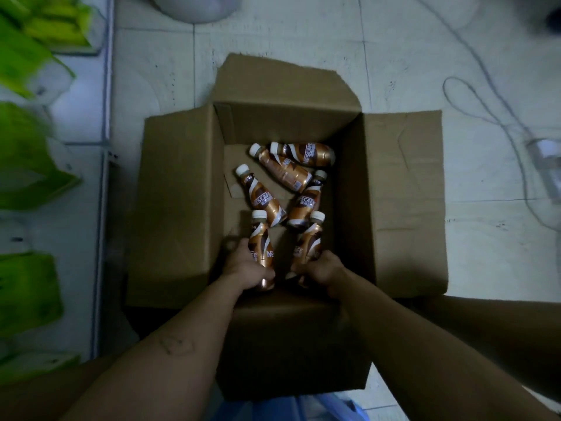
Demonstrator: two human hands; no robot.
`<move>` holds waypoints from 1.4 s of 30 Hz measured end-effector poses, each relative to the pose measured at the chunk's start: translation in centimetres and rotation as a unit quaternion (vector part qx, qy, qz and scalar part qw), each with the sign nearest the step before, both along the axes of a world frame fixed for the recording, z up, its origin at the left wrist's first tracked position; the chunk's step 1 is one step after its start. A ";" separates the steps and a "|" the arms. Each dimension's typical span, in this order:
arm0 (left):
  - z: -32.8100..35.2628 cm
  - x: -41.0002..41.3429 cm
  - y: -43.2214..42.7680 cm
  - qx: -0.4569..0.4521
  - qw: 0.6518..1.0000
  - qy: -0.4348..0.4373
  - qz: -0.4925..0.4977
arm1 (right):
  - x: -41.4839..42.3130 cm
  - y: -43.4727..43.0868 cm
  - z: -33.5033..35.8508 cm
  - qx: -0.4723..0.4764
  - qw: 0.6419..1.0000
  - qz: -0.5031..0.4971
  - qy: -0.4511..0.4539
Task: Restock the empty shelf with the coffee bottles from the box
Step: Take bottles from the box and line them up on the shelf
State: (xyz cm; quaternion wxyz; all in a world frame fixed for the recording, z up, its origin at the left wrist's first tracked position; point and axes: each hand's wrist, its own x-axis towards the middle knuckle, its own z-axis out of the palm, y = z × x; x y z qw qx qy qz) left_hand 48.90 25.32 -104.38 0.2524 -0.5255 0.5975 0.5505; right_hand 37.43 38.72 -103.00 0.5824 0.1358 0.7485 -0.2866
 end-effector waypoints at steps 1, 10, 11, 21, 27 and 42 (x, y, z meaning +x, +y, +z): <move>1.3 0.0 -0.1 -0.005 1.000 0.013 -0.002 | 0.2 0.0 1.1 -0.016 1.000 -0.001 0.009; 16.2 0.9 -3.2 -0.145 0.972 0.179 -0.042 | 1.0 -4.7 15.5 -0.191 0.964 0.080 0.168; 18.5 1.2 -3.9 -0.169 0.965 0.198 -0.038 | 1.0 -5.4 17.8 -0.213 0.954 0.091 0.191; 37.6 5.5 -6.4 -0.377 0.866 0.328 0.024 | 3.8 -8.3 35.9 -0.382 0.840 0.151 0.355; 47.0 10.4 -6.9 -0.476 0.795 0.371 0.066 | 6.8 -9.9 44.8 -0.477 0.760 0.199 0.394; 57.6 32.1 -9.7 -0.620 0.720 0.241 0.197 | 24.7 -22.8 54.5 -0.603 0.644 0.324 0.341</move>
